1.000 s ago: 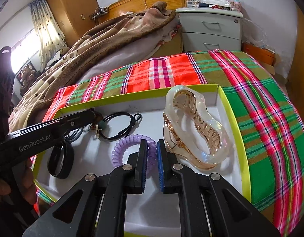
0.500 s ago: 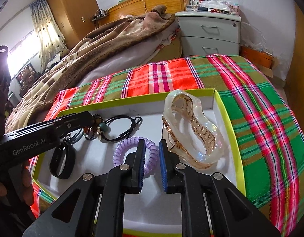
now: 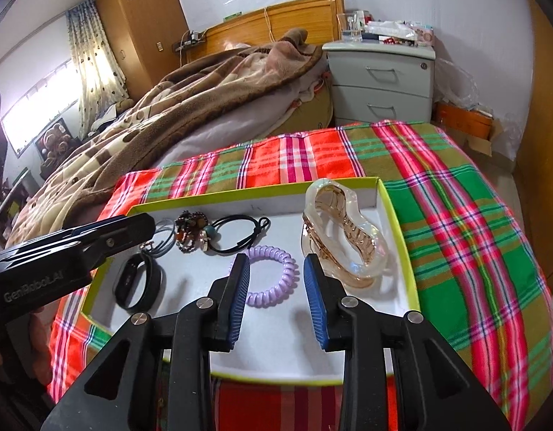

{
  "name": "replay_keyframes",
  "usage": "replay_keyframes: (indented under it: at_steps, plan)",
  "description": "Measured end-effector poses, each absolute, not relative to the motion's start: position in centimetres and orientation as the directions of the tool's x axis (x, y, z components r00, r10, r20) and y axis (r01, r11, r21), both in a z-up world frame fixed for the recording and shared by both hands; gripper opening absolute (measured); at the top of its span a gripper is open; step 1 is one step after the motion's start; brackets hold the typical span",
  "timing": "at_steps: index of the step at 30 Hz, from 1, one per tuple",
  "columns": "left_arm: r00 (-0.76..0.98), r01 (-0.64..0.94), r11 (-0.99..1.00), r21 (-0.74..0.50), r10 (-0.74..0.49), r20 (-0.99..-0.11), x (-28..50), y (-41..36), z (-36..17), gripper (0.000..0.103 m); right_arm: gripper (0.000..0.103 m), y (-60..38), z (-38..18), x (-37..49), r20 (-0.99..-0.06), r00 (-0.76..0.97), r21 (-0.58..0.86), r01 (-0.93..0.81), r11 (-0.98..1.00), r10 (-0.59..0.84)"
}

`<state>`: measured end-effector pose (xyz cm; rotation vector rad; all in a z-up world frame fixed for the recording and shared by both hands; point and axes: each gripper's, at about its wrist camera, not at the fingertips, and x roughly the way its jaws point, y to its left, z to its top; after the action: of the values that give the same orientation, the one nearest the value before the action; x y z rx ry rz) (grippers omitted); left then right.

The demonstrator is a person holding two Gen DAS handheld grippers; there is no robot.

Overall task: Organize jewelry
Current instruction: 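Grasp the gold chain earring with the right tool while the left tool approaches the black-gold clip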

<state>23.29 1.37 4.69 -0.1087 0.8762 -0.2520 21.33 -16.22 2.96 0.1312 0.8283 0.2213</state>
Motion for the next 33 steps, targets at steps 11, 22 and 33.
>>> replay_keyframes:
  at_steps: [11, 22, 33]
  plan:
    - [0.643, 0.169, 0.968, -0.185, -0.250, -0.723, 18.3, 1.5, 6.2, 0.041, 0.033, -17.8, 4.9, 17.6, -0.677, 0.694, 0.197, -0.151, 0.969, 0.246]
    - [0.643, 0.120, 0.971, -0.205, -0.233, -0.729, 13.6, 3.3, 5.0, 0.041, 0.037, -22.4, 5.5, 13.5, -0.657, 0.720, 0.210, -0.108, 0.972, 0.222]
    - [0.612, 0.108, 0.967, -0.229, -0.246, -0.751, 10.8, 4.1, 3.0, 0.041, 0.037, -25.0, 3.0, 10.9, -0.697, 0.667, 0.216, -0.154, 0.964, 0.263]
